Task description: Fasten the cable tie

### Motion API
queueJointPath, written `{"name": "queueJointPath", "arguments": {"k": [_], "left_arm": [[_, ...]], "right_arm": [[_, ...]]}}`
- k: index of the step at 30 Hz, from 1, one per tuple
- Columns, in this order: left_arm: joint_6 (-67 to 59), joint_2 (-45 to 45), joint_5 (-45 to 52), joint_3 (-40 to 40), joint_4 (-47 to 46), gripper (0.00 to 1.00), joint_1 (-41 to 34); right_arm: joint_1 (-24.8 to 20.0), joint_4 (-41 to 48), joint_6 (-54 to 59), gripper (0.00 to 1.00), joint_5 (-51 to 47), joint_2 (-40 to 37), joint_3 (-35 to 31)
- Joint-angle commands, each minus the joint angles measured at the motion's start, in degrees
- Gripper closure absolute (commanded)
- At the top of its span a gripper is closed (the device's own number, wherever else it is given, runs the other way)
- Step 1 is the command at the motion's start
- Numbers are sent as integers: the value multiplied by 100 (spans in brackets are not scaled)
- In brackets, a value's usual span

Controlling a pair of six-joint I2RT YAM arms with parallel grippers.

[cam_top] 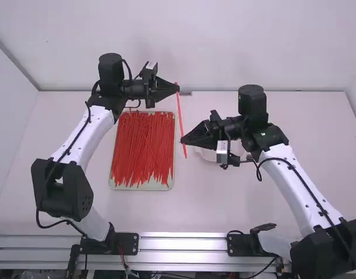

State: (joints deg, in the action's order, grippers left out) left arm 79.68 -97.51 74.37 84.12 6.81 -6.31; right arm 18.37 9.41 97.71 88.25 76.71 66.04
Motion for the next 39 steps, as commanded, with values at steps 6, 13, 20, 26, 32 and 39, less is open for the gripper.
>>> {"name": "queueJointPath", "arguments": {"k": [6,13,20,26,32,39], "left_arm": [[-339,-4,-31,72,9,98,-28],[-1650,-4,-94,72,4,98,31],[-3099,-4,-339,72,-33,98,31],[-3355,-4,-568,72,-249,98,31],[-4503,-4,-612,72,-186,98,31],[-6140,-4,-612,72,-72,98,-9]], "right_arm": [[-11,-22,-332,100,92,13,140],[50,-17,-2192,100,90,13,140],[33,-92,-4986,100,33,13,140],[-201,-302,-6323,100,-313,26,140],[-280,-20,-6022,100,116,26,140],[-142,-2253,-9473,100,-599,131,142]]}}
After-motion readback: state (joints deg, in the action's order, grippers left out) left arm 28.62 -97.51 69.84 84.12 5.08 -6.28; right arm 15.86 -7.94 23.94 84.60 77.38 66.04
